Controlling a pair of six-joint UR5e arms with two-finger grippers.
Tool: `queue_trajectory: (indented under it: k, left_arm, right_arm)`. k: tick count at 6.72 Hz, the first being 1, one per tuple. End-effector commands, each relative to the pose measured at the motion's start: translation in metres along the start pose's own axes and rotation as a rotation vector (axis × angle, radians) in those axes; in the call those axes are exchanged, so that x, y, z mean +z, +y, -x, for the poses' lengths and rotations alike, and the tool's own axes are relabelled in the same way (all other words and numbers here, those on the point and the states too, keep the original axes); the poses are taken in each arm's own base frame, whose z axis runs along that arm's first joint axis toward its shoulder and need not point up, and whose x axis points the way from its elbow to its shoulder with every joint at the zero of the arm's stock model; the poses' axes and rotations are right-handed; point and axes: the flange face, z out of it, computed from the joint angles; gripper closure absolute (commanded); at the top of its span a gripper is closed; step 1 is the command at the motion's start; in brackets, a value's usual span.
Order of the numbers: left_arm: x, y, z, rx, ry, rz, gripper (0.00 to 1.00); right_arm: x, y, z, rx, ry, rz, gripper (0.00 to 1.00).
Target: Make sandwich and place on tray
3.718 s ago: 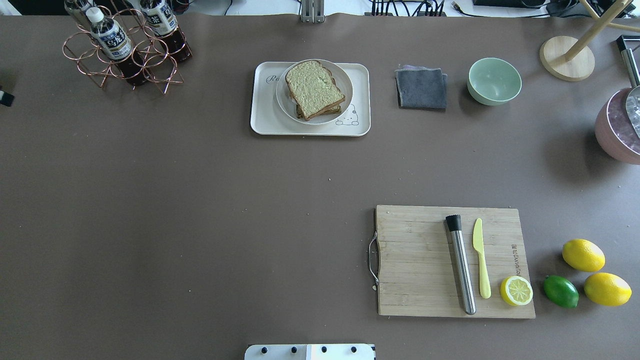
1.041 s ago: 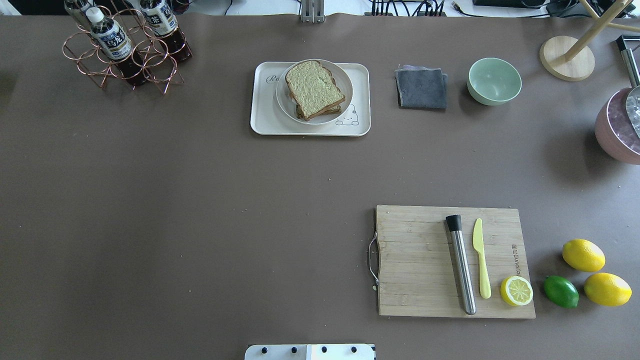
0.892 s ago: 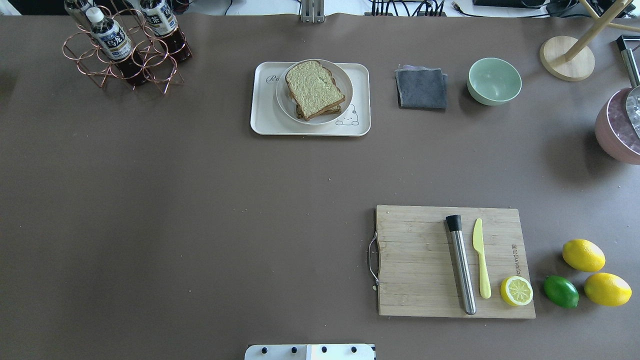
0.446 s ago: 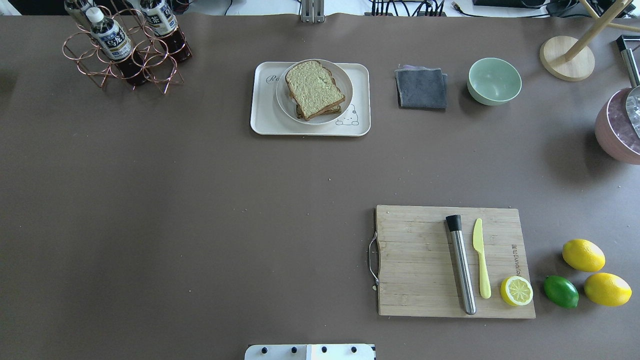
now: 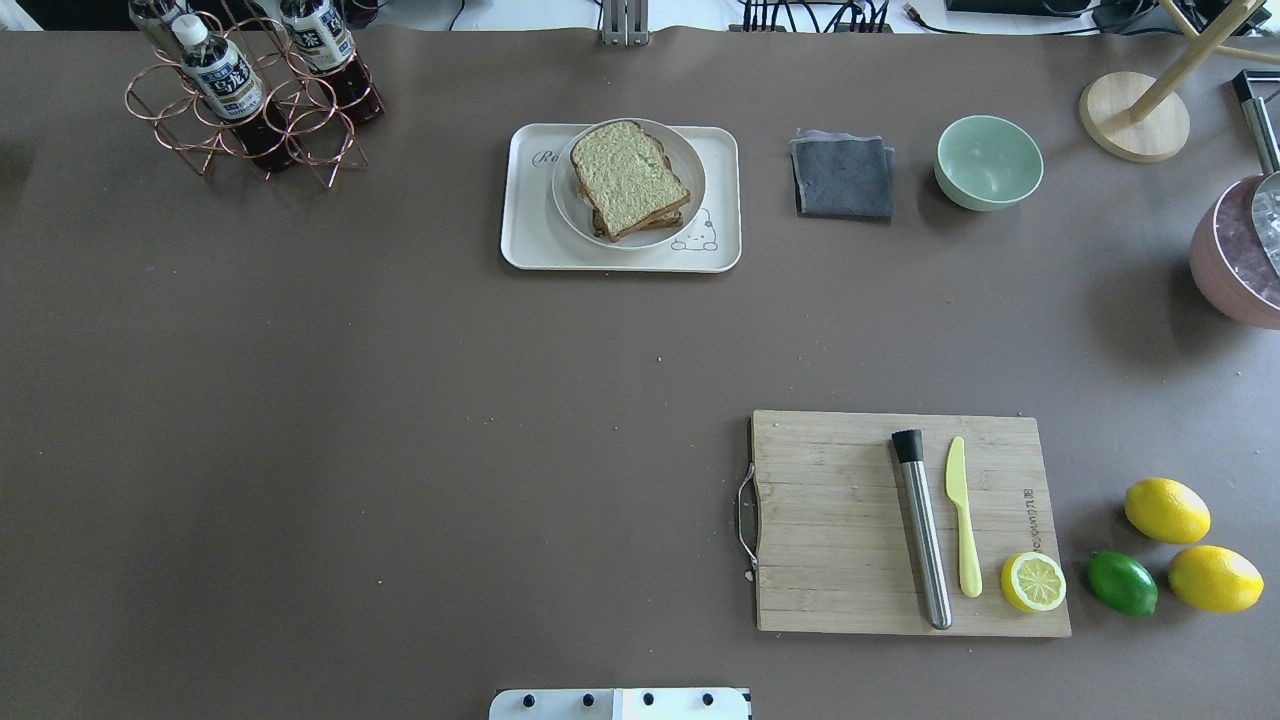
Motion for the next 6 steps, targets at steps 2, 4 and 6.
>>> queue_trajectory:
  k: [2,4,6]
  left_arm:
    - [0.0003,0.0001,0.0003,-0.001,0.0,0.001,0.02]
    - [-0.0002,-0.0001,-0.0002,-0.001,0.0,-0.001,0.02]
    - [0.0014,0.0004,0.0012,-0.004,0.001,0.003,0.02]
  right_arm:
    - [0.0001,0.0001,0.0,-0.001,0.0,0.0,0.0]
    - [-0.002,-0.002,0.0014,-0.015,0.001,-0.02,0.0]
    - [-0.0019,-0.0025,0.0013,-0.018,0.001,-0.024,0.0]
